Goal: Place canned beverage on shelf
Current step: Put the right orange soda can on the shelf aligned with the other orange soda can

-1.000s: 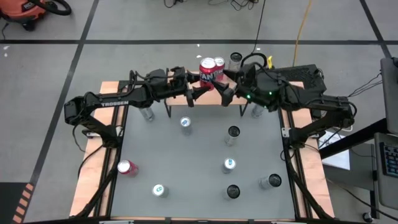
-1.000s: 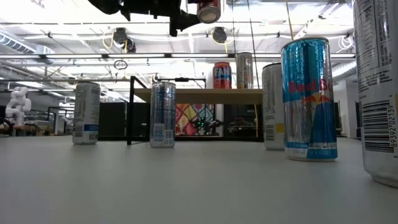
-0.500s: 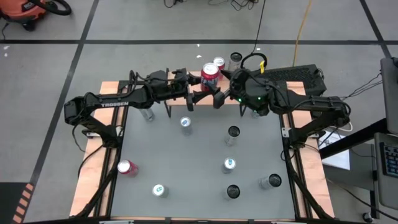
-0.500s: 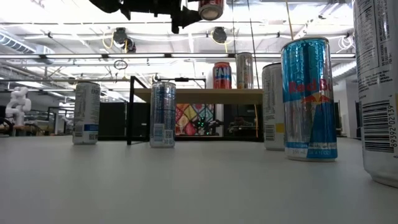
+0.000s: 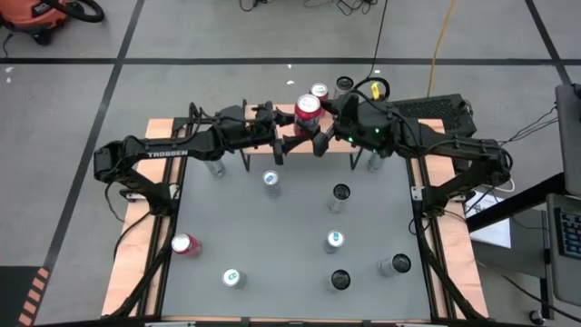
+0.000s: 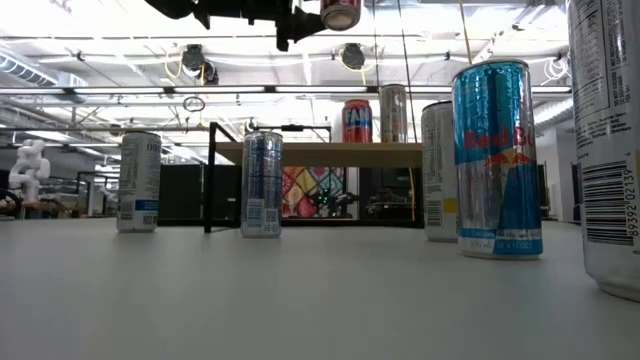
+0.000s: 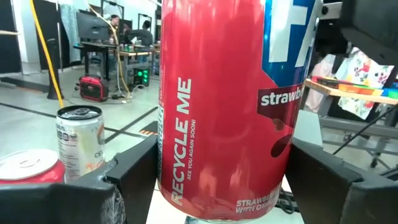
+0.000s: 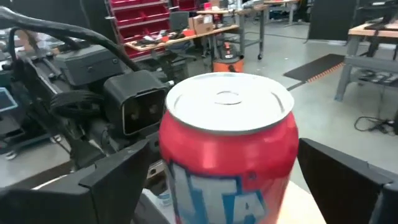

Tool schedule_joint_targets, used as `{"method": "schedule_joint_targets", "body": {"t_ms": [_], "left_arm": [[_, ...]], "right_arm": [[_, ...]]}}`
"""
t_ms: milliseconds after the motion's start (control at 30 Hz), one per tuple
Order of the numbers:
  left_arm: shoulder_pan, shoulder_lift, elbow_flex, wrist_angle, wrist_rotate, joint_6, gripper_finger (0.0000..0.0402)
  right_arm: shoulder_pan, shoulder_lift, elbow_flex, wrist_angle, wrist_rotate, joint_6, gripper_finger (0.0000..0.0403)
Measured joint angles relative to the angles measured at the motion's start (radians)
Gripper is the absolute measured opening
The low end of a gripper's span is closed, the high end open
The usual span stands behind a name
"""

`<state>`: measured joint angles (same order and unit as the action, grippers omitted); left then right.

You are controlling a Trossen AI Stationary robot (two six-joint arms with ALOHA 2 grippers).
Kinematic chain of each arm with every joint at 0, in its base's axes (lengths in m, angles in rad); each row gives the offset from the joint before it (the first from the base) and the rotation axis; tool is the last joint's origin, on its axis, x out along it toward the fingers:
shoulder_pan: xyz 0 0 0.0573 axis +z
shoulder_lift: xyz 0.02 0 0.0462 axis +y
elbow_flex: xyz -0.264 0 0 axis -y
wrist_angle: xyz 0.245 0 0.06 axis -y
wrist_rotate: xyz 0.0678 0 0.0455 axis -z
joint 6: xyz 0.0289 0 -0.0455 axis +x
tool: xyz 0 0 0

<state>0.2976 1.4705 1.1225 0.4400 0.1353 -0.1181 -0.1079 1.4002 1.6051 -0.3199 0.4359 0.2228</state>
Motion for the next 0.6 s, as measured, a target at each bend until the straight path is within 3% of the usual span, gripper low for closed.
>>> {"method": "schedule_joint_targets", "body": {"t_ms": [333,600], "left_arm": [[-0.004,0.000,0.000,-0.002,-0.006,0.001,0.0294],[-0.004,0.000,0.000,-0.005,-0.022,0.001,0.0294]], "right_arm": [[-0.049,-0.001,0.000,-0.006,-0.099,0.004,0.0309],[-0.054,-0.001,0.000,-0.006,-0.105,-0.016,0.0267]]}}
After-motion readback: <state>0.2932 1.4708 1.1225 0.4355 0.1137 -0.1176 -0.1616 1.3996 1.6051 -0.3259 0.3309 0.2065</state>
